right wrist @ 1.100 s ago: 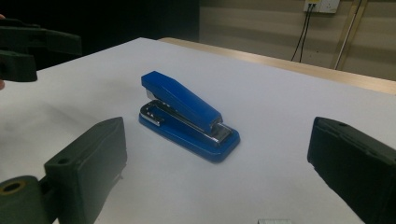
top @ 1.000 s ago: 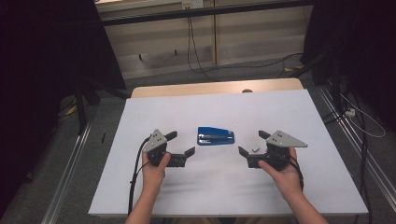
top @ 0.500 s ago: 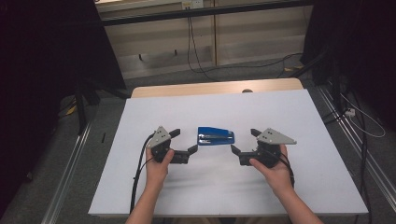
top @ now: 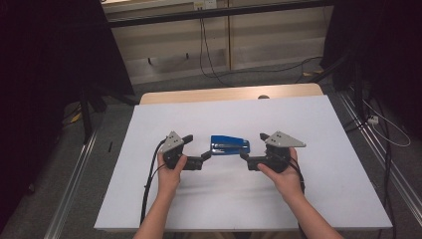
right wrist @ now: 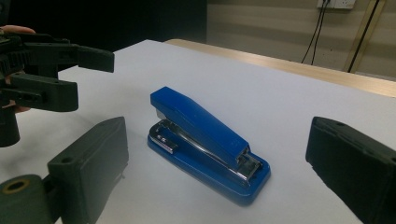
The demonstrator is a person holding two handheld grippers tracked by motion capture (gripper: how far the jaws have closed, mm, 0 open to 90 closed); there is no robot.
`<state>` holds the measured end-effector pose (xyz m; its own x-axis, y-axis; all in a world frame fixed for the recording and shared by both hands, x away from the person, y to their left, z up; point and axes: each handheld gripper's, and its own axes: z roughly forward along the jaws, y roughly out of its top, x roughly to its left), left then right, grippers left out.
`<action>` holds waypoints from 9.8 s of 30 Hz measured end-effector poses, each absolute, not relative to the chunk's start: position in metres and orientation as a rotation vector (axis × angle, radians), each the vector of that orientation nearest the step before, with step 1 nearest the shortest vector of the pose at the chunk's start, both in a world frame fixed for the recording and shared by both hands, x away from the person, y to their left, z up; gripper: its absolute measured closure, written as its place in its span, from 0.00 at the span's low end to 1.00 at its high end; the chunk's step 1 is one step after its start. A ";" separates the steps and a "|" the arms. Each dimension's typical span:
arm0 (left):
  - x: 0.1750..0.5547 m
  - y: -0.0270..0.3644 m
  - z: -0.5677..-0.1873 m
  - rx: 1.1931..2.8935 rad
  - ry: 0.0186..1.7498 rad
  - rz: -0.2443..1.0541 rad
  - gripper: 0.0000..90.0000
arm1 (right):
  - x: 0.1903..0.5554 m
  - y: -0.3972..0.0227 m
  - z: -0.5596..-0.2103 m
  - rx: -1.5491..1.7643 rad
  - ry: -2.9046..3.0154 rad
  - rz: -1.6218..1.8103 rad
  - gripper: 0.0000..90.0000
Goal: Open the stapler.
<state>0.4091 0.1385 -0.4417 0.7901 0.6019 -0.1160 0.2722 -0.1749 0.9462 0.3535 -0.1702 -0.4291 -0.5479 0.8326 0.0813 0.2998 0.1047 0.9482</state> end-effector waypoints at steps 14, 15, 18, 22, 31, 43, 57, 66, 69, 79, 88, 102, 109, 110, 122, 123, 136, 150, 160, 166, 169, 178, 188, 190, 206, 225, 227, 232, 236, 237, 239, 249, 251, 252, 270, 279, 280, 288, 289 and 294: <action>0.421 0.132 -0.447 1.802 0.695 0.341 0.03 | 0.365 -0.160 -0.430 1.111 1.917 1.440 0.08; 0.422 0.132 -0.447 1.792 0.709 0.337 0.03 | 0.366 -0.159 -0.430 1.109 1.916 1.438 0.08; 0.423 0.133 -0.448 1.796 0.711 0.344 0.04 | 0.368 -0.157 -0.431 1.105 1.924 1.428 0.09; 0.426 0.135 -0.449 1.797 0.728 0.349 0.04 | 0.371 -0.153 -0.432 1.100 1.940 1.428 0.16; 0.433 0.137 -0.450 1.790 0.760 0.363 0.06 | 0.379 -0.137 -0.437 1.065 2.029 1.428 0.55; 0.442 0.133 -0.448 1.839 0.757 0.370 0.12 | 0.393 -0.118 -0.451 1.039 2.140 1.370 1.00; 0.447 0.132 -0.451 1.951 0.756 0.348 0.48 | 0.407 -0.098 -0.464 1.011 2.224 1.240 1.00; 0.449 0.125 -0.456 2.026 0.754 0.257 0.95 | 0.407 -0.091 -0.464 0.974 2.237 1.167 1.00; 0.451 0.122 -0.457 2.032 0.751 0.241 1.00 | 0.407 -0.090 -0.465 0.967 2.232 1.161 1.00; 0.456 0.117 -0.458 2.038 0.740 0.224 1.00 | 0.407 -0.090 -0.465 0.994 2.227 1.168 1.00; 0.453 0.115 -0.445 1.981 0.717 0.214 1.00 | 0.409 -0.093 -0.466 1.009 2.216 1.180 1.00; 0.453 0.114 -0.442 1.936 0.712 0.225 1.00 | 0.408 -0.090 -0.462 1.055 2.125 1.261 1.00; 0.453 0.113 -0.440 1.937 0.701 0.243 1.00 | 0.408 -0.083 -0.464 1.073 2.077 1.272 1.00; 0.453 0.113 -0.441 1.936 0.702 0.246 1.00 | 0.407 -0.082 -0.464 1.066 2.062 1.273 1.00; 0.454 0.113 -0.445 1.930 0.703 0.270 1.00 | 0.404 -0.079 -0.465 1.048 2.034 1.240 1.00; 0.454 0.113 -0.445 1.925 0.710 0.262 1.00 | 0.404 -0.079 -0.465 1.047 2.029 1.239 1.00; 0.453 0.099 -0.456 1.989 0.662 0.260 1.00 | 0.403 -0.084 -0.459 1.049 1.972 1.245 1.00; 0.454 0.099 -0.459 1.993 0.676 0.245 1.00 | 0.402 -0.092 -0.445 1.052 1.894 1.162 1.00; 0.453 0.097 -0.459 1.999 0.677 0.256 1.00 | 0.401 -0.105 -0.438 1.070 1.874 1.120 1.00; 0.454 0.098 -0.459 1.993 0.683 0.241 1.00 | 0.400 -0.115 -0.437 1.078 1.861 1.094 1.00; 0.454 0.098 -0.459 1.998 0.675 0.246 1.00 | 0.400 -0.122 -0.437 1.083 1.860 1.084 1.00; 0.454 0.098 -0.459 1.998 0.674 0.247 1.00 | 0.401 -0.145 -0.445 1.125 1.848 1.048 1.00; 0.454 0.098 -0.459 1.989 0.687 0.237 1.00 | 0.402 -0.163 -0.458 1.199 1.883 1.045 1.00; 0.454 0.098 -0.459 1.990 0.693 0.236 1.00 | 0.402 -0.163 -0.457 1.199 1.890 1.045 1.00; 0.452 0.102 -0.453 1.934 0.711 0.195 0.93 | 0.402 -0.167 -0.456 1.181 1.941 1.107 1.00; 0.439 0.112 -0.431 1.912 0.786 0.211 0.31 | 0.369 -0.208 -0.441 1.251 1.937 1.118 0.37; 0.438 0.115 -0.430 1.902 0.799 0.213 0.26 | 0.366 -0.212 -0.443 1.245 1.941 1.112 0.33; 0.438 0.119 -0.430 1.899 0.826 0.223 0.18 | 0.361 -0.217 -0.447 1.245 1.977 1.097 0.28; 0.437 0.122 -0.429 1.906 0.832 0.238 0.15 | 0.357 -0.219 -0.452 1.267 1.984 1.084 0.23; 0.436 0.123 -0.428 1.911 0.831 0.242 0.15 | 0.356 -0.219 -0.452 1.266 1.984 1.086 0.22; 0.435 0.125 -0.428 1.914 0.837 0.252 0.14 | 0.354 -0.219 -0.454 1.266 1.989 1.084 0.22; 0.430 0.132 -0.426 1.930 0.850 0.276 0.13 | 0.343 -0.218 -0.464 1.291 2.052 1.064 0.25; 0.429 0.133 -0.426 1.932 0.850 0.276 0.13 | 0.341 -0.216 -0.466 1.289 2.069 1.050 0.26; 0.429 0.133 -0.426 1.931 0.851 0.277 0.13 | 0.340 -0.215 -0.466 1.287 2.080 1.040 0.27; 0.429 0.134 -0.426 1.935 0.847 0.274 0.12 | 0.339 -0.211 -0.468 1.312 2.118 0.954 0.48; 0.430 0.135 -0.428 1.938 0.850 0.276 0.12 | 0.345 -0.208 -0.468 1.344 2.065 0.916 0.57; 0.430 0.135 -0.427 1.941 0.848 0.278 0.12 | 0.345 -0.208 -0.468 1.346 2.061 0.913 0.59; 0.430 0.139 -0.426 1.930 0.857 0.286 0.12 | 0.345 -0.218 -0.467 1.362 2.067 0.925 0.76; 0.430 0.139 -0.425 1.927 0.855 0.286 0.12 | 0.345 -0.220 -0.467 1.362 2.070 0.931 0.80; 0.429 0.140 -0.424 1.927 0.854 0.287 0.12 | 0.346 -0.227 -0.467 1.378 2.088 0.966 0.88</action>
